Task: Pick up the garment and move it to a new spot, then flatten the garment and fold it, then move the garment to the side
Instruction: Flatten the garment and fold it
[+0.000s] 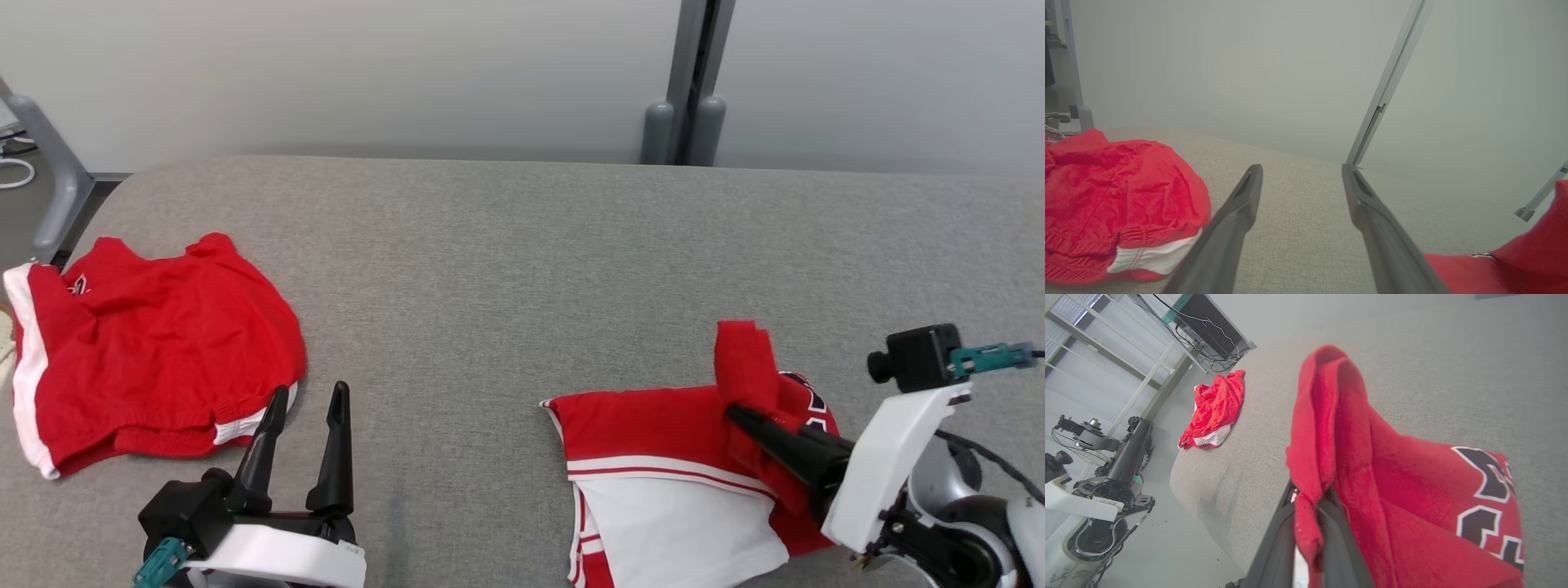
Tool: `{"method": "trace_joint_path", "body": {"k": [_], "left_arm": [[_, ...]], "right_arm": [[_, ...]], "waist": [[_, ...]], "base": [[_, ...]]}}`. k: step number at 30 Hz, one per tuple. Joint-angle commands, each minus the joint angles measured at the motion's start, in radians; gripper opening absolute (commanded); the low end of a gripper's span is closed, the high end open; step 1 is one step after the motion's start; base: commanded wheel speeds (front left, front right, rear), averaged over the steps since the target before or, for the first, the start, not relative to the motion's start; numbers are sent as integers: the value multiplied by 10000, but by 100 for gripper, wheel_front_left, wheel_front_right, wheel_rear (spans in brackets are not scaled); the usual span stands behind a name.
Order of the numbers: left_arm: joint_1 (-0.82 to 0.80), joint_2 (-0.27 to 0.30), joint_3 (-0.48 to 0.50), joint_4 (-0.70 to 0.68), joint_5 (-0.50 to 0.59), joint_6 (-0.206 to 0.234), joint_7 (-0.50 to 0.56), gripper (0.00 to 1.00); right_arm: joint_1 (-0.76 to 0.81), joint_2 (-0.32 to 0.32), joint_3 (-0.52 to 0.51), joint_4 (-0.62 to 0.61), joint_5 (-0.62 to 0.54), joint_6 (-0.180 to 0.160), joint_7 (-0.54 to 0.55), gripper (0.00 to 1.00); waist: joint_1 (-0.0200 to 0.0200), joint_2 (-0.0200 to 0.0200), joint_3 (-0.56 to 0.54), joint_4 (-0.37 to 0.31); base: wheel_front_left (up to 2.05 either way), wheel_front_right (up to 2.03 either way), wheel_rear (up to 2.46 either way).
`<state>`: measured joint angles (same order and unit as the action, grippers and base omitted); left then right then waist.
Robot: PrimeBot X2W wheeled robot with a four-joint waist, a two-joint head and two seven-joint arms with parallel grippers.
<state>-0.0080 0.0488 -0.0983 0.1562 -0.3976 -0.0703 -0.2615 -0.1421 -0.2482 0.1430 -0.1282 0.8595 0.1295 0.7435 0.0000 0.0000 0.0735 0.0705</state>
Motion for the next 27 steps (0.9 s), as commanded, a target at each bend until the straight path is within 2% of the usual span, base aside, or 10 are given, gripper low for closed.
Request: {"method": "trace_joint_path", "body": {"k": [1, 10, 19, 21, 22, 27], "left_arm": [[-142, 43, -1, 29, -15, -5, -29, 100], [-110, 40, -115, 163, 60, -50, -29, 100], [-148, 32, -190, 234, -5, -33, -29, 100], [-174, 34, -162, 242, -8, -43, -29, 100], [-189, 32, -158, 245, -10, -48, -29, 100], [-166, 32, -113, 253, 0, -22, -29, 100]], "right_arm": [[63, 124, 171, 257, 80, 24, -43, 0], [-62, 659, 979, 1992, 508, 24, -408, 0], [-661, 938, 1575, 3627, 798, 24, -899, 1], [-747, 969, 1640, 3914, 815, 24, -1060, 44], [-786, 968, 1691, 4002, 819, 24, -1133, 100], [-992, 947, 1941, 4183, 1038, 24, -1296, 100]], "waist": [[0, 0, -60, 286], [0, 0, -177, 1064], [0, 0, -119, 1425], [0, 0, -85, 1451], [0, 0, -74, 1458], [0, 0, -64, 1371]], "base": [[0, 0, 0], [0, 0, 0], [0, 0, 0], [0, 0, 0], [0, 0, 0], [0, 0, 0]]}}
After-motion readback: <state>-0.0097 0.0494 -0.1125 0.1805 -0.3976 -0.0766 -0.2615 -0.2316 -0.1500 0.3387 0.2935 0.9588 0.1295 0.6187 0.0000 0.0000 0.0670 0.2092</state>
